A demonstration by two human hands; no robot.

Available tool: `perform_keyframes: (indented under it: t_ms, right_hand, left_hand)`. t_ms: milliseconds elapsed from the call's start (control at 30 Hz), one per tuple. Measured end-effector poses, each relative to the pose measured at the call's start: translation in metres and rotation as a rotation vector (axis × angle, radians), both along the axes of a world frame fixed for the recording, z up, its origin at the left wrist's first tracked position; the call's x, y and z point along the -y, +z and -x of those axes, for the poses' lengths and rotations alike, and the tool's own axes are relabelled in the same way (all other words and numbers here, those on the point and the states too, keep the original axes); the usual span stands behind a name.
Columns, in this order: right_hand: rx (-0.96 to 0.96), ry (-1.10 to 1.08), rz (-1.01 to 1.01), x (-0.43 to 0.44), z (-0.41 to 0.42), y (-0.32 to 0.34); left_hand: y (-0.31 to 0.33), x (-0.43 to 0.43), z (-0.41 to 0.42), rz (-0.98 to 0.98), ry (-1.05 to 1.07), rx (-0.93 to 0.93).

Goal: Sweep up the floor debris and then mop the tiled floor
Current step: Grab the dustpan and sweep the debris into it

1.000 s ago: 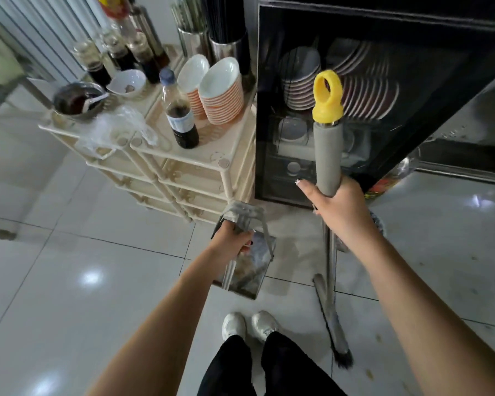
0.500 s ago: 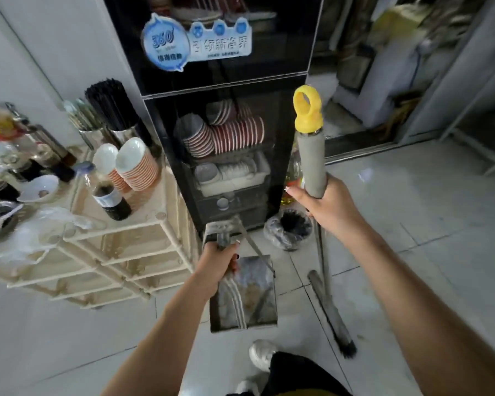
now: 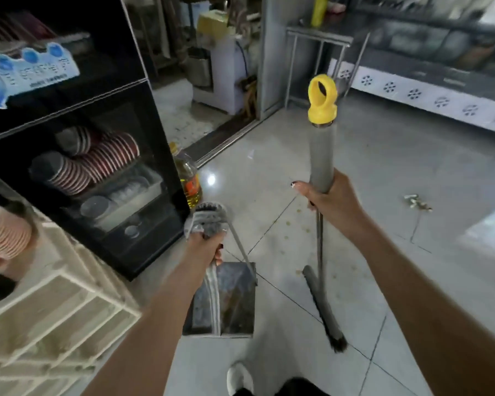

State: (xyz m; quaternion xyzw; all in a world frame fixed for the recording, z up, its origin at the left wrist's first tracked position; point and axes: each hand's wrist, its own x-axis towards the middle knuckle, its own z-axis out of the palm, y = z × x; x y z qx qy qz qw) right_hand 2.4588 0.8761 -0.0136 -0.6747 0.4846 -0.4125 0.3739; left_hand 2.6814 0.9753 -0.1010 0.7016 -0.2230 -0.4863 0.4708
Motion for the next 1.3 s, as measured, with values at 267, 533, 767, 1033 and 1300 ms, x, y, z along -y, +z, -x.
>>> perform_keyframes:
  t_ms: [267, 533, 767, 1033, 1300]
  right_hand:
    - [-0.022, -0.279, 0.045, -0.071, 0.144, 0.026]
    - [0.050, -0.516, 0.069, -0.183, 0.302, 0.050]
    - [0.060, -0.670, 0.122, -0.239, 0.392, 0.044]
    - [0.074, -0.851, 0.046, -0.260, 0.487, 0.025]
    - [0.070, -1.001, 0.048, -0.222, 0.597, 0.034]
  left_hand:
    - [0.019, -0.006, 0.096, 0.030, -0.159, -0.004]
    - [0.049, -0.033, 0.242, 0.101, -0.289, 0.116]
    - [0.063, -0.053, 0.345, 0.186, -0.510, 0.175]
    - [0.053, -0.037, 0.451, 0.181, -0.702, 0.188]
    - [0.050, 0.026, 0.607, 0.117, -0.917, 0.116]
